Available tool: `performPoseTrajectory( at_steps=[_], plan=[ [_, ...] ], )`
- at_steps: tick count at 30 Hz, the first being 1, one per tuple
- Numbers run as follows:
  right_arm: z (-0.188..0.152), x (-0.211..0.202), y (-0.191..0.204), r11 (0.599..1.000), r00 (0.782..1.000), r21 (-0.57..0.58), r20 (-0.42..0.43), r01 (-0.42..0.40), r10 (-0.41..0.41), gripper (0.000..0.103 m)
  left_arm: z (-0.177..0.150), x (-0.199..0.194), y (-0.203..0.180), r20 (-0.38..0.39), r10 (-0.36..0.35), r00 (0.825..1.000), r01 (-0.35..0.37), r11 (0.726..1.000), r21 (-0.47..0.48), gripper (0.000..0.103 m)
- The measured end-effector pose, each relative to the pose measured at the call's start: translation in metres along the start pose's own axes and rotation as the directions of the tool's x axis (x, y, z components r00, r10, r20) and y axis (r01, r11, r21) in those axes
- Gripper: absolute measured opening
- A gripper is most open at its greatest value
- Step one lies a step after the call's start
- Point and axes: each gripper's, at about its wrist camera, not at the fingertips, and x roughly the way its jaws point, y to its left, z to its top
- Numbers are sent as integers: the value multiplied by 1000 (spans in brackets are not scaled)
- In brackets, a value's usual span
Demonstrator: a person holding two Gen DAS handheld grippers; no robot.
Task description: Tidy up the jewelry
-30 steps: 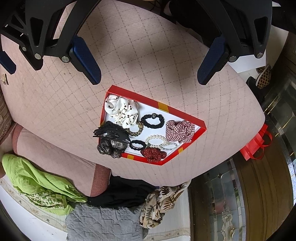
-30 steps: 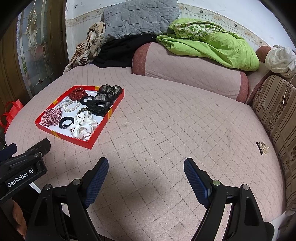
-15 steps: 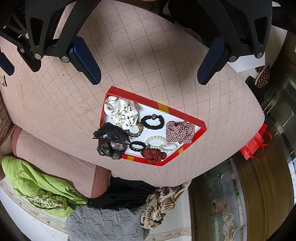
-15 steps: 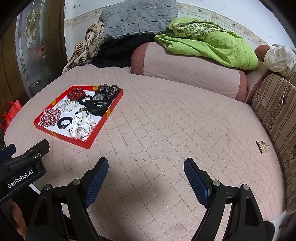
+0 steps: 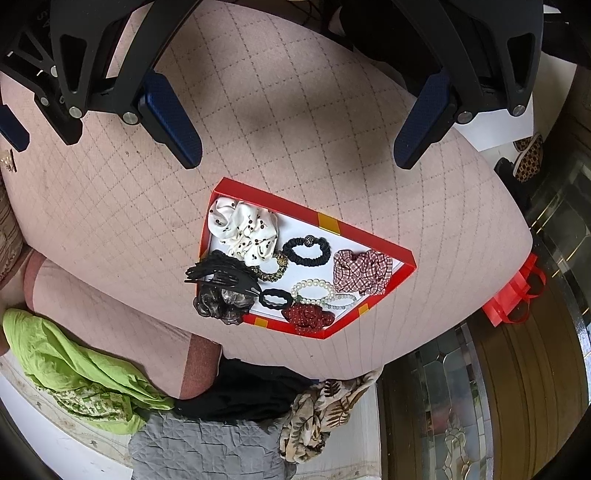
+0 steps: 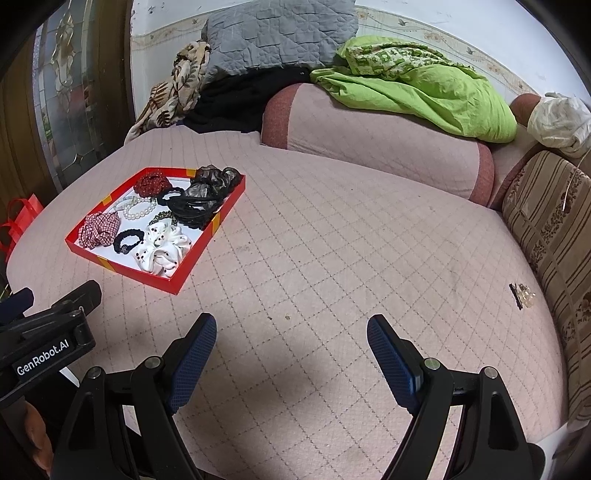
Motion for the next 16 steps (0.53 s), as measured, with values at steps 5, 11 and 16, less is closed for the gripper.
performPoseTrajectory(
  at_steps=[5,11,16],
  plan=[
    [0,1,-1,1000,1000,10,-3,-4,4,87,0,1,1,-6,-12,1000,12,1000,-15,103],
    [-1,2,-1,1000,1000,11,-4,-10,10,87,0,2,1,-6,-20,1000,20,1000,-16,103],
    [-1,6,2,999,999,5,-24,-36,36,87,2,3,2,-17,6,1000,-7,1000,-24,103]
  ],
)
